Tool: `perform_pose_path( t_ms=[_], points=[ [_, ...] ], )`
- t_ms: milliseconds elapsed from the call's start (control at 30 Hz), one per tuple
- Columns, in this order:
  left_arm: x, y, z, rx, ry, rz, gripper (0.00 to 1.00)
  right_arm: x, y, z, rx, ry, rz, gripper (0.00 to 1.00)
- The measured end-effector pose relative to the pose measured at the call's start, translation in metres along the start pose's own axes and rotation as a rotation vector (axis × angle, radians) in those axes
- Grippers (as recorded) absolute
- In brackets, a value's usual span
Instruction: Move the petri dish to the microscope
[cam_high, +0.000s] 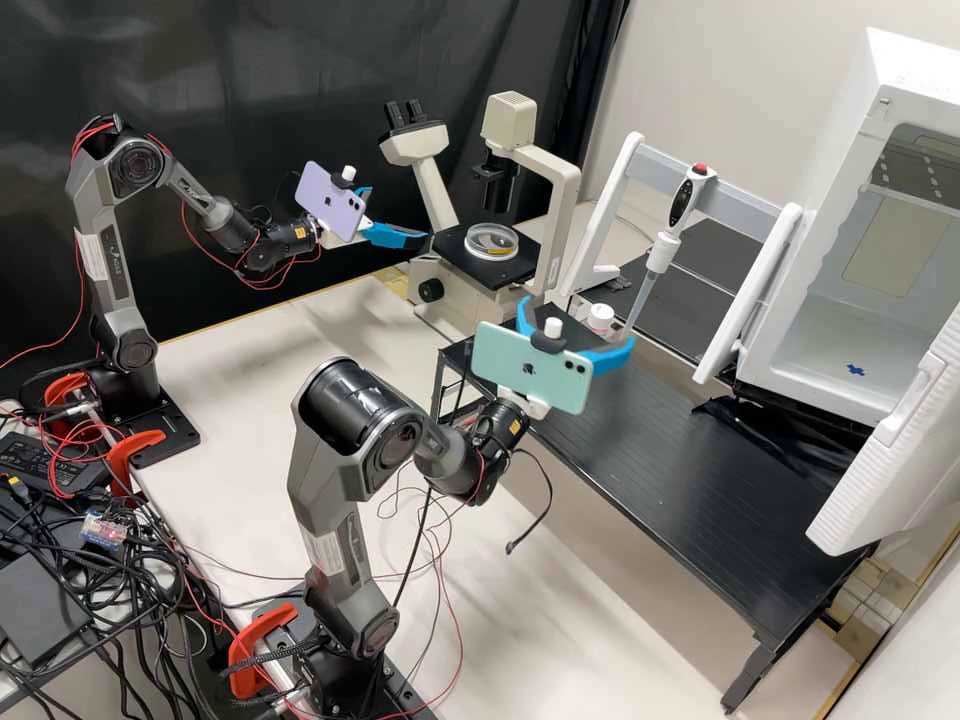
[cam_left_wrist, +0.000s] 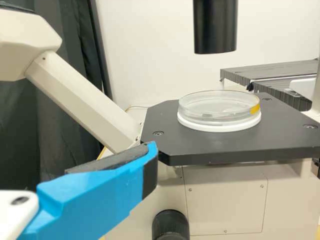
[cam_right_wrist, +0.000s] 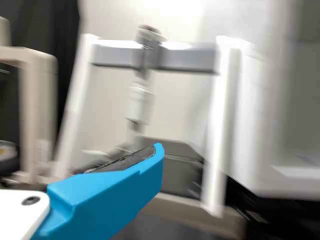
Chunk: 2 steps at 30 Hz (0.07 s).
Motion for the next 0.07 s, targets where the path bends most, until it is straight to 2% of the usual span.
perform_pose_path(
  t_ms=[67],
  points=[
    [0.0, 0.0, 0.0, 0.0, 0.0, 0.0, 1.0, -0.0037, 0.0048, 0.0089, 0.01, -0.043, 0.023, 1.0]
  ],
)
